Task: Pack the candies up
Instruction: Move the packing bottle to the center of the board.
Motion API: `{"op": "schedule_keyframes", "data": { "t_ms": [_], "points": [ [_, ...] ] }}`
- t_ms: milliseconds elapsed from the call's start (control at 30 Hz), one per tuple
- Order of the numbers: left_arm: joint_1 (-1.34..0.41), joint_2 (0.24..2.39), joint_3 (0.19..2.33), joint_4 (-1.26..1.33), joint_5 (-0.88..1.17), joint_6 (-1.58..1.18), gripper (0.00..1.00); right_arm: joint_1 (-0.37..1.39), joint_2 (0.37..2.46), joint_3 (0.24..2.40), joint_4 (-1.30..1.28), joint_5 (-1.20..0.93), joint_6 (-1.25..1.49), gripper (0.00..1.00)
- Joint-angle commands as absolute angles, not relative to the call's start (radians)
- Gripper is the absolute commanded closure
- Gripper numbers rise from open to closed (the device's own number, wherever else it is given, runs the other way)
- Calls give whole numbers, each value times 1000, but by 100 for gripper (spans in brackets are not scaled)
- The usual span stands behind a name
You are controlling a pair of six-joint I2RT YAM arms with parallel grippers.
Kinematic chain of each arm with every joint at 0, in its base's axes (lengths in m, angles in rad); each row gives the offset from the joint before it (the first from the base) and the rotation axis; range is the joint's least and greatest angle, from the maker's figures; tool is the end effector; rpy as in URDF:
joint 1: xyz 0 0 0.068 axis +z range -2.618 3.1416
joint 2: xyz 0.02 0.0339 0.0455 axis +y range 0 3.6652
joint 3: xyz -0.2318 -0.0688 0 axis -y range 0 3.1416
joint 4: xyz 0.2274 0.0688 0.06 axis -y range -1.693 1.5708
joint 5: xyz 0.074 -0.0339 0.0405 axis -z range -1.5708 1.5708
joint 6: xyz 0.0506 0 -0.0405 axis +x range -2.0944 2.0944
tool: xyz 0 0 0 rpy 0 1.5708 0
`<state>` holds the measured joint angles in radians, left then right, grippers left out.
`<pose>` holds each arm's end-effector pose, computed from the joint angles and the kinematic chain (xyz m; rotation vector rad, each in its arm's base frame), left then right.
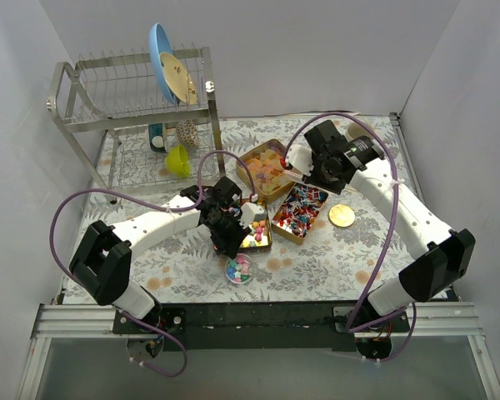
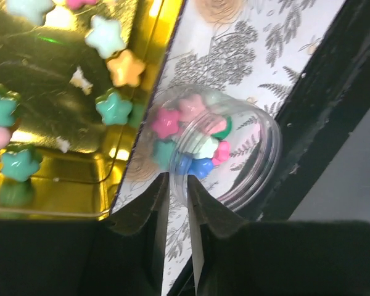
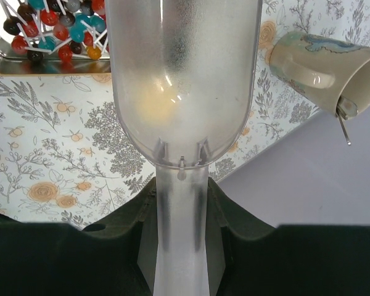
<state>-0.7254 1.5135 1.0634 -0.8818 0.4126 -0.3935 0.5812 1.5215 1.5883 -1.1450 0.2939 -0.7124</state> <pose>0.1856 -0.1917 0.1831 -0.5766 -2.9812 0.7318 0.2499 0.1466 0.3122 -1.5111 2.1639 -0.4330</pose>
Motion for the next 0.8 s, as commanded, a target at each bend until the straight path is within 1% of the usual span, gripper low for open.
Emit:
{"op": "schedule_keyframes", "data": {
  "t_ms": [0,167,333,400,467,500,567,633,667,700,767],
  "points": [
    [-752,1505,1112,-899,540,-405,79,557,1453,1565,-1120,311,-721,99],
    [-752,1467,1089,-926,552,-388,66,537,1437,1543,-1118,308,-721,99],
    [-729,1401,1144,-936,465,-397,64,528,1445,1557,-1118,302,-719,99],
    [-692,1404,1147,-890,410,-416,68,526,1454,1560,-1117,299,-721,99],
    [-669,1419,1135,-852,312,-446,75,526,1462,1571,-1118,301,-721,99],
    [-657,1430,1128,-813,283,-454,80,526,1471,1577,-1118,301,-721,99],
    [-653,1477,1114,-793,212,-457,84,526,1480,1592,-1117,299,-718,99],
    [-653,1529,1106,-756,157,-463,92,525,1493,1597,-1115,301,-718,99],
    [-652,1548,1092,-746,94,-466,98,525,1497,1603,-1112,302,-715,99],
    [-647,1564,1082,-711,56,-472,100,525,1502,1606,-1109,305,-712,99],
    [-611,1597,1068,-692,15,-477,100,525,1509,1617,-1111,307,-707,99]
  ]
}}
